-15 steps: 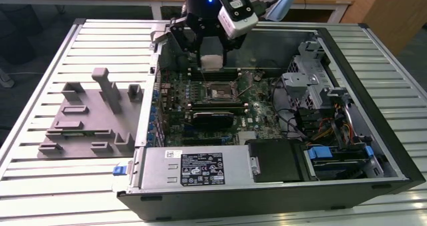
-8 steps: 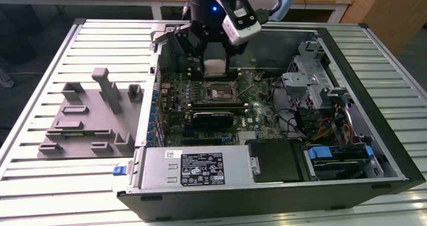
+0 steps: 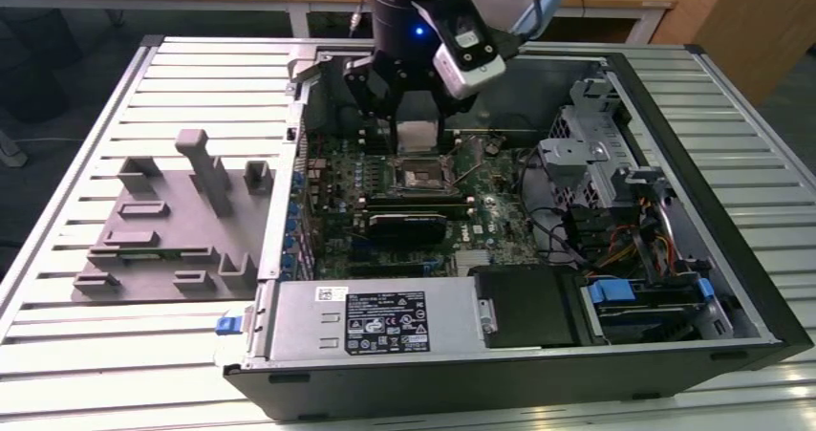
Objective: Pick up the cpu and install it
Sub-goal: 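Pick up the cpu and move it towards the insertion slot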
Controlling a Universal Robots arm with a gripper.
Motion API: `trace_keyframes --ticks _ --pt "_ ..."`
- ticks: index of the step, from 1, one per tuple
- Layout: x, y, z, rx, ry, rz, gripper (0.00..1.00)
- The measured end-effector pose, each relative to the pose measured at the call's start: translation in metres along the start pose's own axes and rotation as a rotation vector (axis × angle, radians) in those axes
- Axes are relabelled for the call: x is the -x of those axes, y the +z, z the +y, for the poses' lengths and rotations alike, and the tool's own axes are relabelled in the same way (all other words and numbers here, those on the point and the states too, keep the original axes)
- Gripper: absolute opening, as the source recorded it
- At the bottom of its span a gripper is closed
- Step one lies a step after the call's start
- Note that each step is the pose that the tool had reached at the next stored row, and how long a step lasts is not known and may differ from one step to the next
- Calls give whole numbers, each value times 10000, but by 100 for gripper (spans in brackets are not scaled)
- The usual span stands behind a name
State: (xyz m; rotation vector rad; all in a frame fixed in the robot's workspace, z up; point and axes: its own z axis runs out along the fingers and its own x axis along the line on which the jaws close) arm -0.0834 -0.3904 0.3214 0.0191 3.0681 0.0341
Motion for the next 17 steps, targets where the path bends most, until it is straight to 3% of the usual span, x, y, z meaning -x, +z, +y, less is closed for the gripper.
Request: trace_keyframes --ticks 17 --pt "75 230 74 0 0 86 54"
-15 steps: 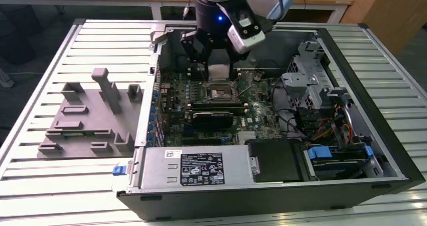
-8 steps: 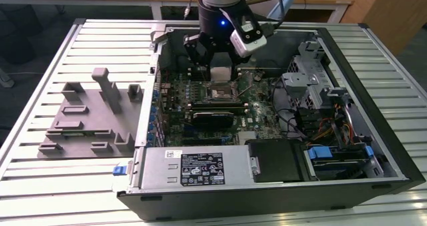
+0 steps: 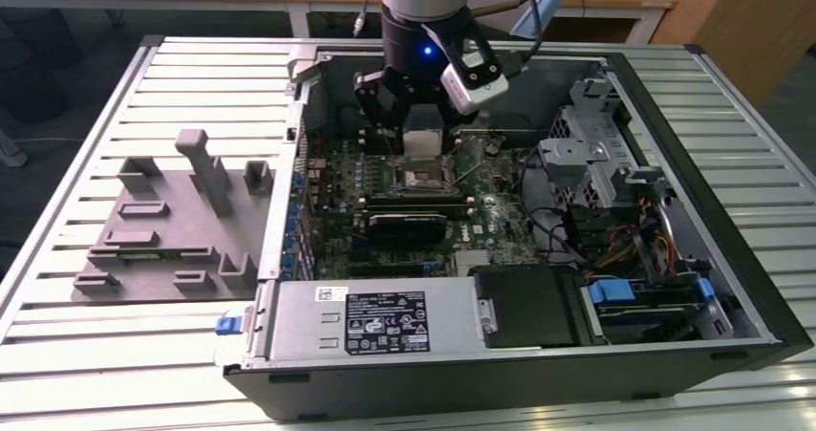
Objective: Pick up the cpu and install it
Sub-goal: 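Pick up the cpu and move it towards the insertion slot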
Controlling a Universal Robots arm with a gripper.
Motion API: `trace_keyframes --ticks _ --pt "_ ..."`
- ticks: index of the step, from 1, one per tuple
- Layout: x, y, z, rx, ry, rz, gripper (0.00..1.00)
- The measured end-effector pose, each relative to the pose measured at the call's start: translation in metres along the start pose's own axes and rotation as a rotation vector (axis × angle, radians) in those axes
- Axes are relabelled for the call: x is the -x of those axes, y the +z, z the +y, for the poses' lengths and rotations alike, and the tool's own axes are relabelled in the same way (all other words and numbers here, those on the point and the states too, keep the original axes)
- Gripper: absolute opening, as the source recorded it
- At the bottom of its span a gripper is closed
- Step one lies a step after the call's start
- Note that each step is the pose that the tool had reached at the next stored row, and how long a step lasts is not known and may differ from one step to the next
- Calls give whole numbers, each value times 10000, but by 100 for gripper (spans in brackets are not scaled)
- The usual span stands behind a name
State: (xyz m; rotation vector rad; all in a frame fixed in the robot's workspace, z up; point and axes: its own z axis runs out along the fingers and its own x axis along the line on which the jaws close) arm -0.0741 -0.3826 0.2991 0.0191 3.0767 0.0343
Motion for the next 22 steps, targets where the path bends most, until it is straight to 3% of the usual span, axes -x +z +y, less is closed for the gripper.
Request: trace_keyframes --ticks 12,22 --pt "3 160 84 -5 5 123 54" --pt "19 265 234 -5 7 248 54"
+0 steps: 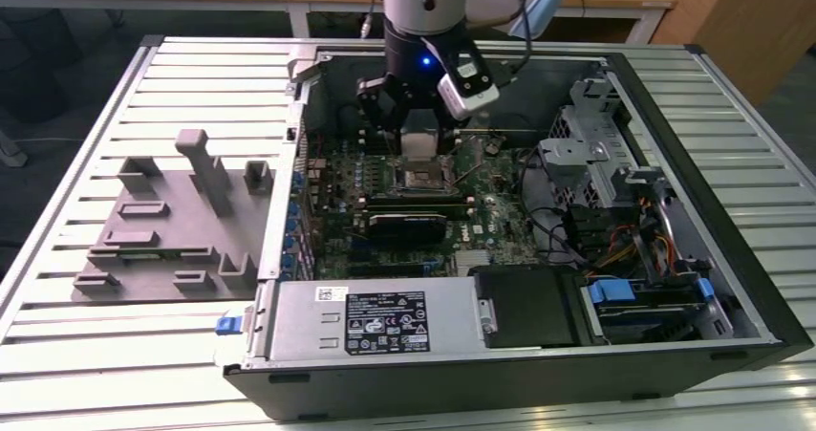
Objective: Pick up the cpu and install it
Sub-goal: 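Pick up the cpu and move it towards the insertion slot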
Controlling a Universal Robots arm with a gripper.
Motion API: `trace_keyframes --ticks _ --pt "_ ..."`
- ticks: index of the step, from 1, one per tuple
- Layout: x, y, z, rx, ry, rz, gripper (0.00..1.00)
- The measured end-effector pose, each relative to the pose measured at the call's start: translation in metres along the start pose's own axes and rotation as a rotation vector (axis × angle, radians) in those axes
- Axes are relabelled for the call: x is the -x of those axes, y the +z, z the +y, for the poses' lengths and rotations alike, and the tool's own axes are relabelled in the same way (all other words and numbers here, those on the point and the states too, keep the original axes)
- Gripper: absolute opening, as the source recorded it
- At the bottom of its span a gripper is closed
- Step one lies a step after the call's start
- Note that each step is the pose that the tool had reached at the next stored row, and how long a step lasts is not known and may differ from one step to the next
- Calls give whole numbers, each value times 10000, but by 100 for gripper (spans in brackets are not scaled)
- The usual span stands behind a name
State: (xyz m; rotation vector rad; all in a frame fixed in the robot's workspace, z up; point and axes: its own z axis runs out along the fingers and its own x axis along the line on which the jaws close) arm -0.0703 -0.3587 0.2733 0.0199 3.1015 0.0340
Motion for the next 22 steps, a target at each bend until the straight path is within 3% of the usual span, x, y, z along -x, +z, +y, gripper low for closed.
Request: trace_keyframes --ticks 11,22 --pt "56 116 140 -2 4 190 54" --pt "152 154 162 -5 4 208 54"
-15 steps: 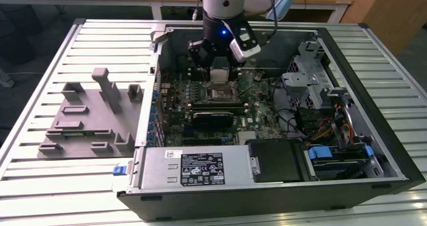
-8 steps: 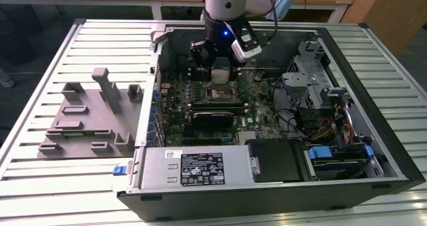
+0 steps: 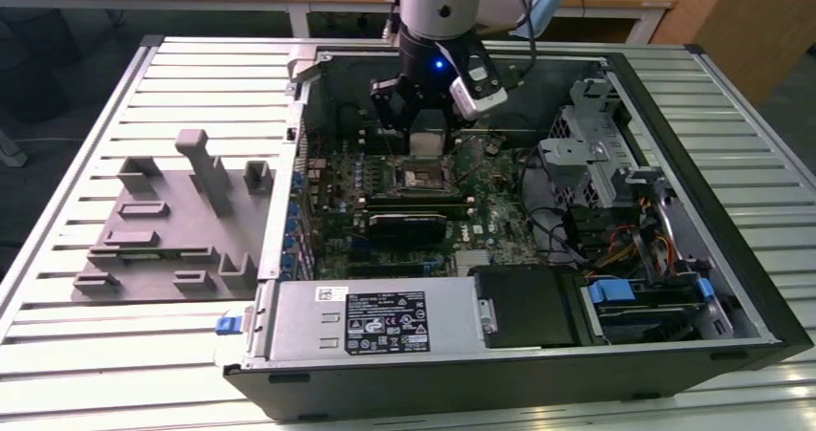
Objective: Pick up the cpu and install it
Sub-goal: 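Pick up the cpu and move it towards the insertion slot, then place the cpu into insertion slot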
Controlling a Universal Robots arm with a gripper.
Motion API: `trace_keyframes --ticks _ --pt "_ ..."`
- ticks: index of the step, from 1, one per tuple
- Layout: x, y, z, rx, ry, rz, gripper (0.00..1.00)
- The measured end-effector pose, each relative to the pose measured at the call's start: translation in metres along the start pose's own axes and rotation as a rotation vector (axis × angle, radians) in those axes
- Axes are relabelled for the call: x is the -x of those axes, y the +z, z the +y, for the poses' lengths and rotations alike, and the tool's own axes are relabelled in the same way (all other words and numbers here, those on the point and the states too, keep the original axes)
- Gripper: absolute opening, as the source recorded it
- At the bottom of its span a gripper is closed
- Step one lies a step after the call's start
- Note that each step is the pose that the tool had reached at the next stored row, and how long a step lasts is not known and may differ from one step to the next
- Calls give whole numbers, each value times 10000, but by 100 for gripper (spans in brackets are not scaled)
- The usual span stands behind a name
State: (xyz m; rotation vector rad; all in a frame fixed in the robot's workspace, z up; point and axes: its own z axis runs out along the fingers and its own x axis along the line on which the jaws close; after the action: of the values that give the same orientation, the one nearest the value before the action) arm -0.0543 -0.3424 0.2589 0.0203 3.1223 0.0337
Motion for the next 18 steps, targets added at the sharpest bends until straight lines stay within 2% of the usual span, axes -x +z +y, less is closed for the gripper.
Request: trace_keyframes --ticks 13,18 --pt "3 0 0 0 19 0 54" --pt "3 0 0 -7 373 -8 54"
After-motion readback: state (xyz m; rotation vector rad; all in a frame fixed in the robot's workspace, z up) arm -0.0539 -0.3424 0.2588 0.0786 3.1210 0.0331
